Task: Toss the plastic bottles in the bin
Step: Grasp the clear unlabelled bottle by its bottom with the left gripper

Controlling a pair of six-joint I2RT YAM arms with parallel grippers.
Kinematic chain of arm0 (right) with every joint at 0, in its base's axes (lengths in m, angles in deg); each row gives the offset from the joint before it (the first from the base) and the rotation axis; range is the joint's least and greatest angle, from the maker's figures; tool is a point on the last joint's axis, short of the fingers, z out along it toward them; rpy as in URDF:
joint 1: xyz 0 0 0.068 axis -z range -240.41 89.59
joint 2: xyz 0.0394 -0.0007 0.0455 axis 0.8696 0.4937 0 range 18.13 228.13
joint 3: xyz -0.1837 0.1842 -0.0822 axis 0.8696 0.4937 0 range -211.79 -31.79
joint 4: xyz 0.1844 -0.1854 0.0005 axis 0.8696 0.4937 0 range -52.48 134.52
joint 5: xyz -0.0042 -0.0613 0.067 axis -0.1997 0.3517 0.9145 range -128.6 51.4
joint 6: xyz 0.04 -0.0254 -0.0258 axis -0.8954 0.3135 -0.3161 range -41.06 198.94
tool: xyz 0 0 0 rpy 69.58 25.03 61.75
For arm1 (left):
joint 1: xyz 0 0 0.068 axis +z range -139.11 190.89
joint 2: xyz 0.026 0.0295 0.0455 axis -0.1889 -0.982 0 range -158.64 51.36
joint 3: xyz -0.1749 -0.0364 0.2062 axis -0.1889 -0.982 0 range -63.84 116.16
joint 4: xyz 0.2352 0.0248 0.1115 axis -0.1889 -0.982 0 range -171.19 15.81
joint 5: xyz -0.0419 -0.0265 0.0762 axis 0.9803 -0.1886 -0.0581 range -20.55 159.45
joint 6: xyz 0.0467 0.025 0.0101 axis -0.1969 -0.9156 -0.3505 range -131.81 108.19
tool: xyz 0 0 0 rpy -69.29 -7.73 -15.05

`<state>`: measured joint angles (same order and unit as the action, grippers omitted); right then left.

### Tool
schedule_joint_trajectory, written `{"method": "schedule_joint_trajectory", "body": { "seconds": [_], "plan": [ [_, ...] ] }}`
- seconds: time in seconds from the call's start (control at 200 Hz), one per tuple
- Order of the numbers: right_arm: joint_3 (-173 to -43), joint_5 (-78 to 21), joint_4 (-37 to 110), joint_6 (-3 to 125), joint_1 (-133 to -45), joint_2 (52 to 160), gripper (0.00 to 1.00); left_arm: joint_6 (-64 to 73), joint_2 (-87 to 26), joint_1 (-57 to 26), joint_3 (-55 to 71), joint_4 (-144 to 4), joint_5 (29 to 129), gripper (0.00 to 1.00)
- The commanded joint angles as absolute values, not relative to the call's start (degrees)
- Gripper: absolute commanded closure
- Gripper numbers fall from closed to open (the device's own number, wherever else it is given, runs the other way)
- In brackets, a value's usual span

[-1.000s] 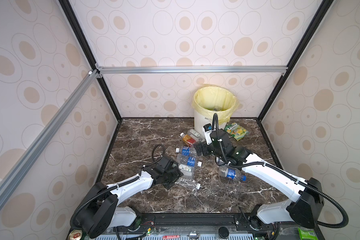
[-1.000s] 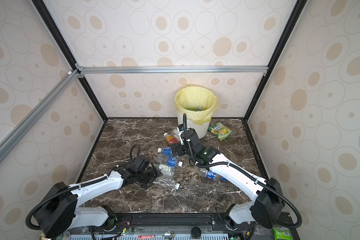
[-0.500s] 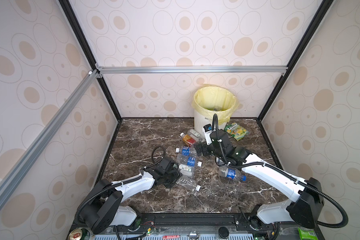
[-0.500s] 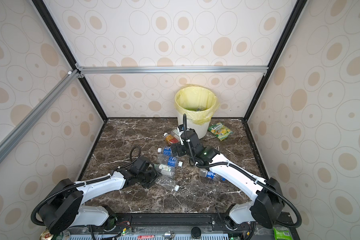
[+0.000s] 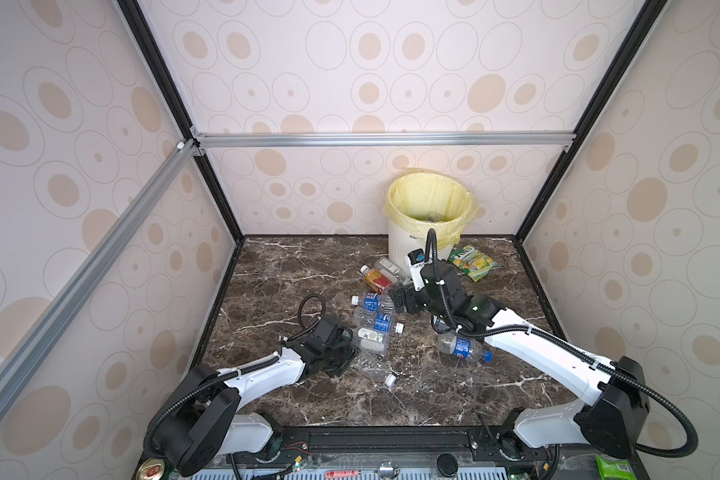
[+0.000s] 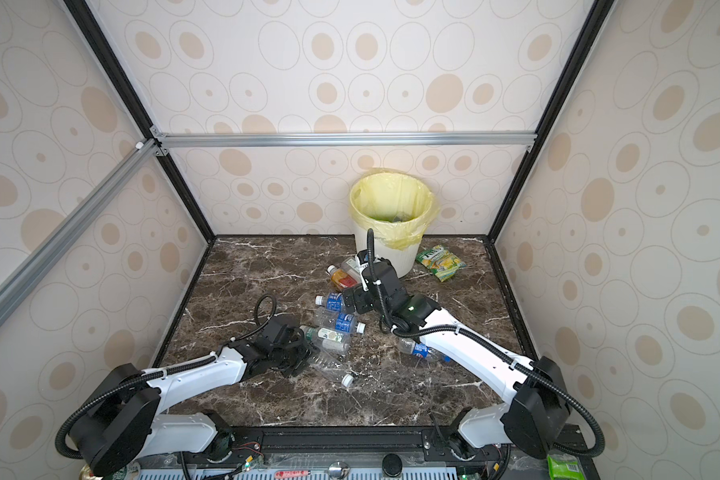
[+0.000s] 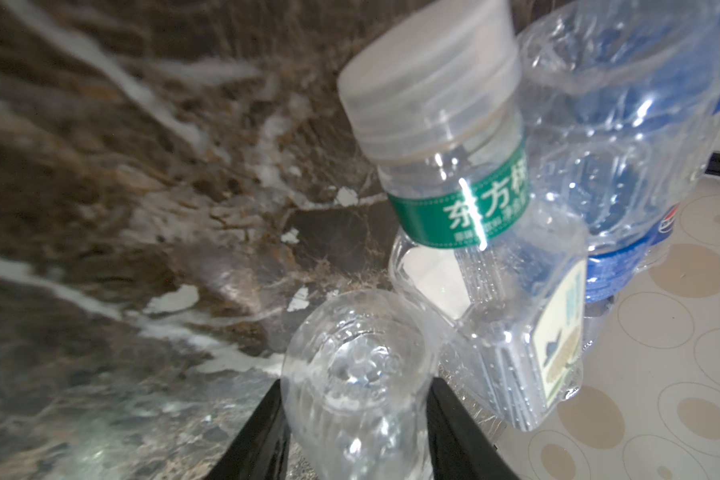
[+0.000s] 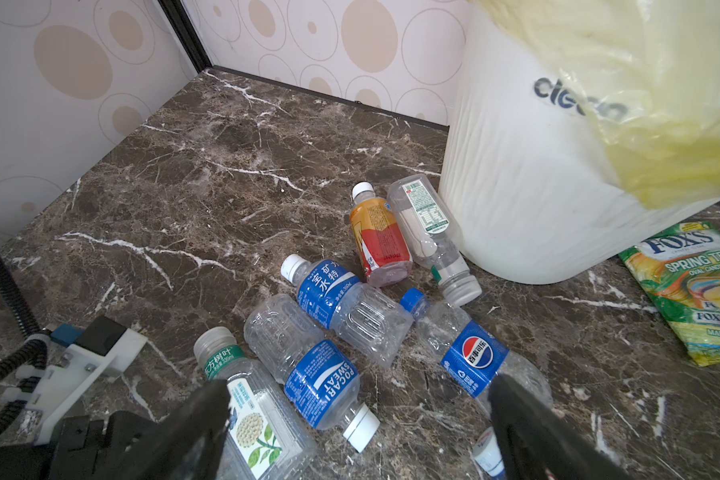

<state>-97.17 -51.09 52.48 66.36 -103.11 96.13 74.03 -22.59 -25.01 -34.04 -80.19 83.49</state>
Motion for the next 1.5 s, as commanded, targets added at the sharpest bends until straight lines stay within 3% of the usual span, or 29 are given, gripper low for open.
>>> {"method": "schedule_joint_trajectory", "body": {
  "seconds": [0.0,0.34,0.745,1.265,1.495],
  "plan": [
    [-96.47,-51.92,52.09,66.3,-103.31,94.6,0.0,73.58,-20.73,-22.62,-36.12,-86.15,80.07,0.5],
    [-96.83,-51.52,52.1,66.28,-103.36,94.73,0.0,63.67,-15.35,-7.01,-36.92,-91.86,78.0,0.5],
    [-97.18,-52.8,52.58,67.07,-103.31,94.77,0.0,48.47,-21.63,11.8,-32.4,-91.45,76.14,0.52],
    [-95.42,-53.57,51.78,67.51,-103.3,93.99,0.0,48.99,-30.11,13.6,-27.76,-84.02,76.03,0.44],
    [-95.28,-54.19,52.12,68.15,-103.18,93.28,0.0,48.58,-30.13,13.61,-26.37,-83.59,75.58,0.56]
  ]
}}
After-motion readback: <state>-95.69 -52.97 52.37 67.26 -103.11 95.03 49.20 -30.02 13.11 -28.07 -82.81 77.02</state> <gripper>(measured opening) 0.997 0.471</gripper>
